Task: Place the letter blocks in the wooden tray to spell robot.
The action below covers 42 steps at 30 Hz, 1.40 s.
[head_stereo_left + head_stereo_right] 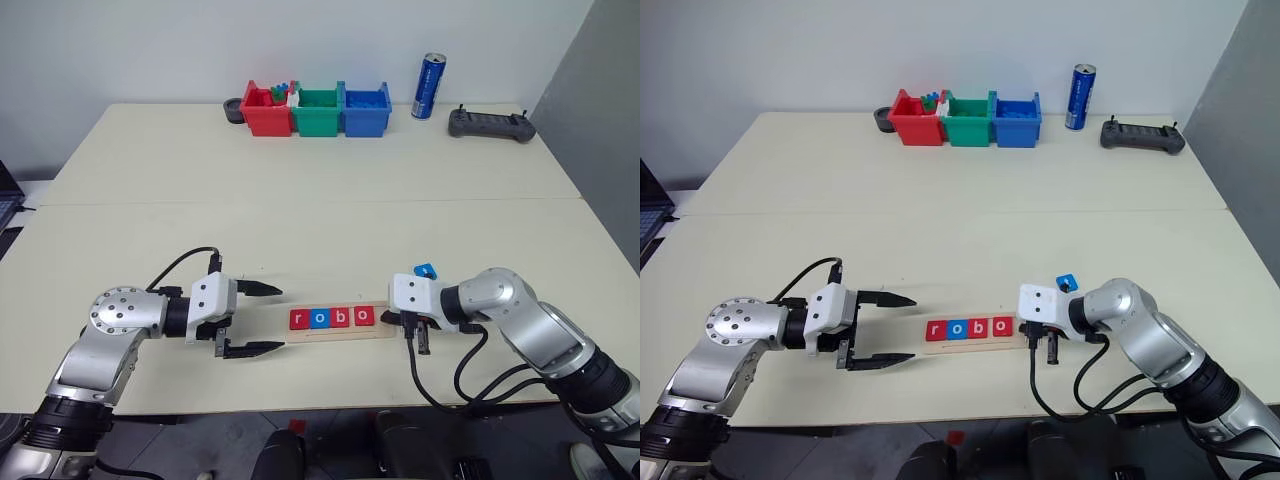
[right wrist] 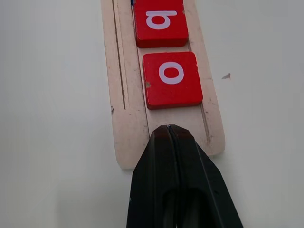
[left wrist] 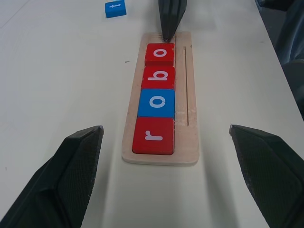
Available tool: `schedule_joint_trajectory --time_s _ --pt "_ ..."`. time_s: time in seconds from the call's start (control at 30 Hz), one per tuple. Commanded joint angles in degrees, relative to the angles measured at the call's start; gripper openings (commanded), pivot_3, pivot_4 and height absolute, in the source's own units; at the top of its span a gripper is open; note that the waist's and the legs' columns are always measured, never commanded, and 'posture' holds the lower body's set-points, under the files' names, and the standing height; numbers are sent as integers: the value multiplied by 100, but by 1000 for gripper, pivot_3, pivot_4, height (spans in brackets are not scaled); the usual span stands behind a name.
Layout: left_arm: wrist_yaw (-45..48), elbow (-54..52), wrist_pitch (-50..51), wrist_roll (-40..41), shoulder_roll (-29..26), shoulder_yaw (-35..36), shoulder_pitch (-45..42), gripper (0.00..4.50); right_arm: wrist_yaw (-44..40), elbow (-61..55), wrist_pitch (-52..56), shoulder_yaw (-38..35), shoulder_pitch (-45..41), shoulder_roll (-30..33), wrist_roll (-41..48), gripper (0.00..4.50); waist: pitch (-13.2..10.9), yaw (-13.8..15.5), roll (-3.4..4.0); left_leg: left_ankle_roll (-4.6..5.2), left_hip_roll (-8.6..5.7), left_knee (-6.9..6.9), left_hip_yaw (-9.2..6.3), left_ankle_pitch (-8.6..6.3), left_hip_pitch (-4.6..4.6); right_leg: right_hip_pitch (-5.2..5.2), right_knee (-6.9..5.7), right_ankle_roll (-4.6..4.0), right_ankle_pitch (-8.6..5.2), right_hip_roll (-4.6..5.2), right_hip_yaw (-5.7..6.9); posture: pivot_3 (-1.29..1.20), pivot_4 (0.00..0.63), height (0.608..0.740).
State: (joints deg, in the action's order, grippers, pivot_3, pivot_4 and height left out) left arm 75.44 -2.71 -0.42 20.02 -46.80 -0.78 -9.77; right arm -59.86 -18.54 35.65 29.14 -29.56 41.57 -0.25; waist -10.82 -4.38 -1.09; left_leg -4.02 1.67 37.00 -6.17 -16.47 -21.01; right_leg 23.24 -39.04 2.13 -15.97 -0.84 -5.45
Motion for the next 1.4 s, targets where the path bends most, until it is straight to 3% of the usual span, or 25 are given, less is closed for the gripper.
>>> schedule_joint_trajectory --time_s 0.03,0.57,0.77,0.87,0.93,1.07,1.23,1.4 --pt "-42 -148 -107 67 11 126 40 4500 -40 -1 -94 109 -149 -105 -127 28 0 0 0 0 0 0 0 0 0 0 0 0 0 0 0 0 150 740" --pt "-30 -4 -354 15 14 111 118 4500 -34 -64 72 161 -216 -509 -101 28 0 2 0 0 0 0 -2 0 -1 0 -1 0 0 0 1 0 150 740" --pt "-27 54 -455 1 16 106 152 4500 -139 -433 543 -508 -228 -392 431 28 0 3 0 0 0 0 -2 0 -1 0 -1 0 0 0 1 0 150 740" --pt "-58 37 -454 16 21 124 192 4500 123 -570 828 -1223 23 -327 731 600 0 13 0 0 -1 1 -3 0 -2 0 -1 0 0 1 2 0 150 740" --pt "-77 -2 -448 25 23 134 234 4500 529 -545 888 -1613 253 -424 744 1225 2 21 -3 0 -1 0 -5 0 -2 -2 0 0 0 1 4 0 150 740" --pt "-134 -111 -383 62 31 140 304 4500 1848 -483 946 -2493 940 -878 468 2602 2 39 -3 0 -1 -2 -4 0 -2 -1 0 0 0 1 3 0 150 740" --pt "-96 -57 -355 49 26 86 215 4500 3160 -409 1172 -3005 1482 -1616 273 4421 1 53 -1 0 -1 -1 4 0 1 1 -4 0 0 -1 -6 0 150 740" --pt "-41 11 -325 43 29 40 66 4500 3632 -223 1480 -3188 1527 -2083 477 4472 1 56 0 0 0 -1 7 0 1 1 -4 0 0 -1 -8 0 150 740"
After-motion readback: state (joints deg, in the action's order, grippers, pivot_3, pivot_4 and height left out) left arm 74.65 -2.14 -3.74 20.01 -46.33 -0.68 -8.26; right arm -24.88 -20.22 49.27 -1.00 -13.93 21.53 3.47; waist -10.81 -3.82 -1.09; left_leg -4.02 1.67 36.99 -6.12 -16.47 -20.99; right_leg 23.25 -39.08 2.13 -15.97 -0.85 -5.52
